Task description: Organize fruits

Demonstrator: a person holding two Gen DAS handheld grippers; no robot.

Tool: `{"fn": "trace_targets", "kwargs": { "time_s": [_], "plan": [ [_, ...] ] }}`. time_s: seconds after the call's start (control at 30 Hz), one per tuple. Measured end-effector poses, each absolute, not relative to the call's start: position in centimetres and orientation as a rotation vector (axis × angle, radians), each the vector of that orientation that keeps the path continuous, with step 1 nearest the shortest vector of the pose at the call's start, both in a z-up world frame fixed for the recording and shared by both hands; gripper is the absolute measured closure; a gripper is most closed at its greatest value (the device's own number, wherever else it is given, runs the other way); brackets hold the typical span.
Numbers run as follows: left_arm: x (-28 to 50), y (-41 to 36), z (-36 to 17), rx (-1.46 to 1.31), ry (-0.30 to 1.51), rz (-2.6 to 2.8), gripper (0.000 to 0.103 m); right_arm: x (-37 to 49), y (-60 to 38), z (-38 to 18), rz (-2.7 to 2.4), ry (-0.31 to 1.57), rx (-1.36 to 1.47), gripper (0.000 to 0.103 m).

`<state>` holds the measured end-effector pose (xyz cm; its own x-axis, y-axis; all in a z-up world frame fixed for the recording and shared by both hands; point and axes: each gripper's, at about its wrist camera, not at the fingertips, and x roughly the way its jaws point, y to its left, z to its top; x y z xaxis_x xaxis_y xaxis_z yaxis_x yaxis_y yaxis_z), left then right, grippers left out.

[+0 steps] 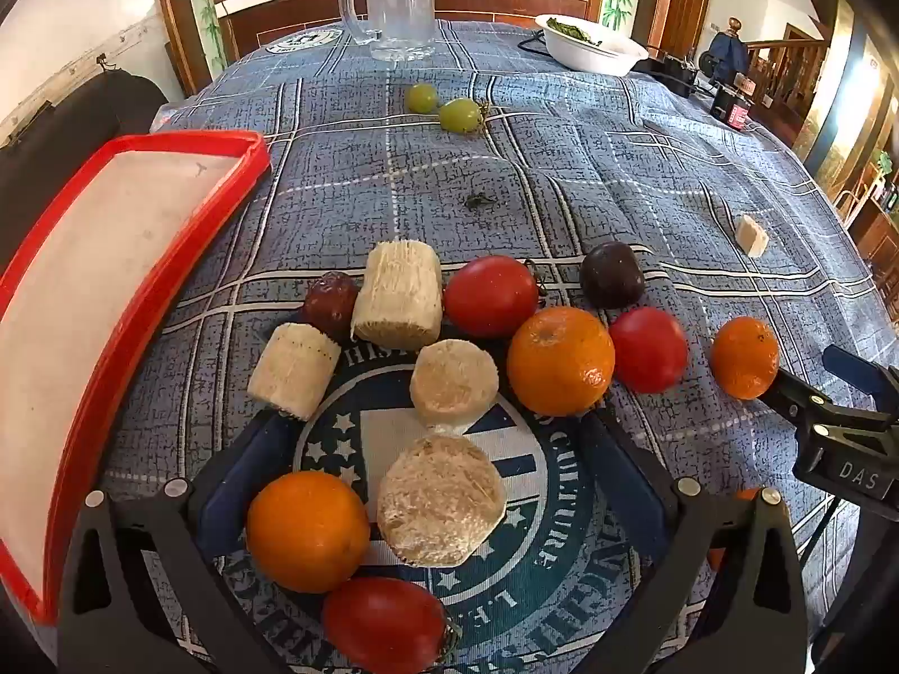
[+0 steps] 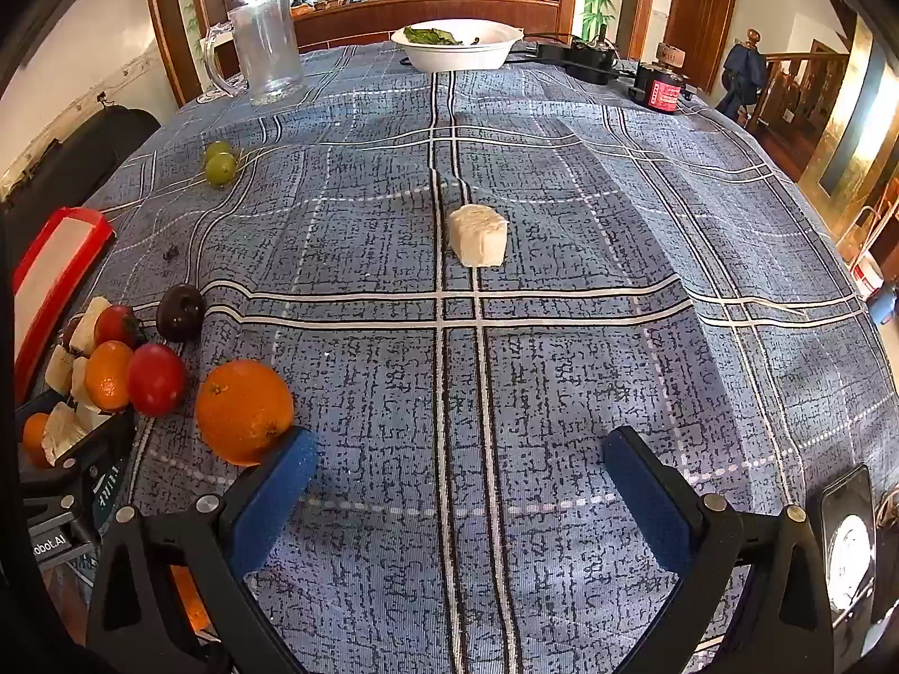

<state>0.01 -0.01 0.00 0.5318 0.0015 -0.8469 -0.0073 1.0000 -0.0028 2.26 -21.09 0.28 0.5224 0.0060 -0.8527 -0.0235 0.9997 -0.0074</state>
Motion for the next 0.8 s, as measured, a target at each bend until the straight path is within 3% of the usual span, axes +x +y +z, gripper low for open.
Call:
{"fn": "trace_targets", "kwargs": {
  "time_s": [0.8],
  "plan": [
    [-0.01,-0.02,0.01,-0.013,1.008,0.014,0.0,2.23,-21.15,0.3,0.017,1.019,-0.021,0.0]
  ]
}}
